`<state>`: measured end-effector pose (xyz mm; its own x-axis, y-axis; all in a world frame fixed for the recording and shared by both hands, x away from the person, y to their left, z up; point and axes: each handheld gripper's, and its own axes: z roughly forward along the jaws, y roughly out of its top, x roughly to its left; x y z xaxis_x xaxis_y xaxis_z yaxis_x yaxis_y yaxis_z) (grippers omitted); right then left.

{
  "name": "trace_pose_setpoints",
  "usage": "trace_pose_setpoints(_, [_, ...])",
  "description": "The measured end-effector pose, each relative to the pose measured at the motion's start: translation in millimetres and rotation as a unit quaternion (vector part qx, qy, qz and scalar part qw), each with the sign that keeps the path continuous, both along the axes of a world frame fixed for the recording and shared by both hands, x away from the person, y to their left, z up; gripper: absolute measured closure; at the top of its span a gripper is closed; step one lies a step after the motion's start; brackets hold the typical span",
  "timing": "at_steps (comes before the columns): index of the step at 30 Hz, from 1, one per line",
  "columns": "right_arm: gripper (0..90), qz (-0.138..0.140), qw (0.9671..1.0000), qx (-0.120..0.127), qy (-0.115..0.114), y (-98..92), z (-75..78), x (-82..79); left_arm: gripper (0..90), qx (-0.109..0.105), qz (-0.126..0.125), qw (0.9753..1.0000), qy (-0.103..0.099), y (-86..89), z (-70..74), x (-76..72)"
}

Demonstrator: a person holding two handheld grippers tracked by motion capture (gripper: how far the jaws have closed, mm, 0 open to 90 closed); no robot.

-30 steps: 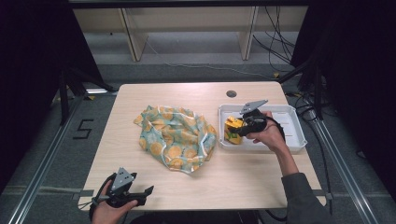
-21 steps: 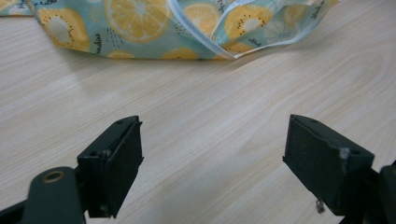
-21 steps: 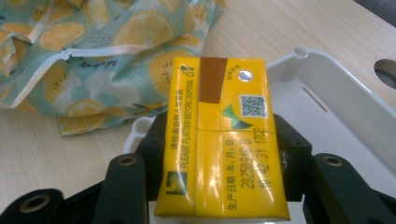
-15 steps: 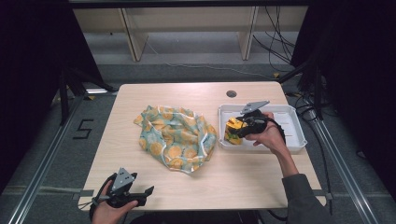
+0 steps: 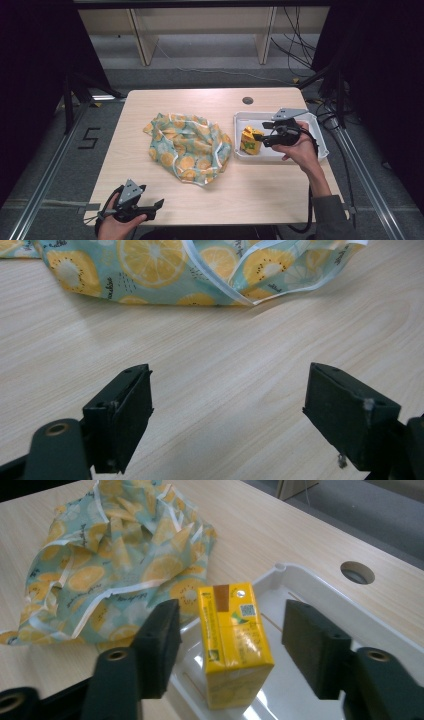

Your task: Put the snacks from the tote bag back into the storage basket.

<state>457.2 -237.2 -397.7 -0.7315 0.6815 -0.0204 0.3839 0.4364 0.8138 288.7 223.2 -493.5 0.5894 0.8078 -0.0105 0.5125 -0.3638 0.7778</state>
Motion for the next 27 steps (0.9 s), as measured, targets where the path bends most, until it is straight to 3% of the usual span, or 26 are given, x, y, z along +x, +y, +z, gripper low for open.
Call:
trace_pose_setpoints(5, [65.0, 0.013, 0.9999, -0.002, 0.000, -3.0, 3.0, -12.0, 18.8, -0.004, 0.004, 1.0000, -0.001, -1.1, -0.6, -0.1])
trace_pose_setpoints(6, [71.8, 0.020, 0.9997, -0.004, 0.014, -2.4, 2.8, -16.2, 18.8, -0.005, 0.006, 1.0000, -0.001, -1.3, -0.8, 0.0])
trace_pose_setpoints(10, [84.7, 0.032, 0.9989, -0.027, 0.022, 2.9, -5.1, -22.5, 18.8, -0.003, 0.003, 1.0000, 0.000, -1.0, -0.4, -0.2])
trace_pose_setpoints(14, [90.0, 0.033, 0.9977, -0.046, 0.036, 8.0, -14.7, -25.6, 18.8, -0.002, 0.002, 1.0000, 0.002, -1.0, -0.4, -0.4])
trace_pose_setpoints(15, [90.0, 0.032, 0.9980, -0.048, 0.025, 10.0, -18.3, -24.7, 18.9, -0.006, 0.007, 0.9999, 0.005, -1.8, -0.7, -0.8])
trace_pose_setpoints(18, [90.0, 0.027, 0.9972, -0.062, 0.032, 11.3, -23.0, -22.4, 18.9, -0.005, 0.005, 1.0000, 0.006, -1.6, -0.6, -0.8])
trace_pose_setpoints(19, [90.0, 0.026, 0.9975, -0.062, 0.021, 11.8, -25.6, -21.1, 18.9, -0.004, 0.004, 1.0000, 0.005, -1.5, -0.5, -0.7])
trace_pose_setpoints(20, [90.0, 0.027, 0.9968, -0.068, 0.031, 11.9, -26.8, -20.5, 18.8, -0.006, 0.005, 1.0000, 0.004, -1.7, -0.7, -0.7])
trace_pose_setpoints(24, [90.0, 0.020, 0.9957, -0.076, 0.049, 11.8, -31.6, -17.6, 18.9, -0.005, 0.002, 1.0000, 0.005, -1.7, -0.9, -0.4])
trace_pose_setpoints(26, [90.0, 0.016, 0.9956, -0.078, 0.051, 10.2, -33.9, -15.8, 18.9, 0.004, -0.003, 1.0000, 0.000, -1.0, -0.4, 0.2])
trace_pose_setpoints(27, [90.0, 0.013, 0.9967, -0.071, 0.038, 10.4, -37.4, -14.7, 18.8, 0.003, -0.003, 1.0000, 0.000, -1.3, -0.6, 0.1])
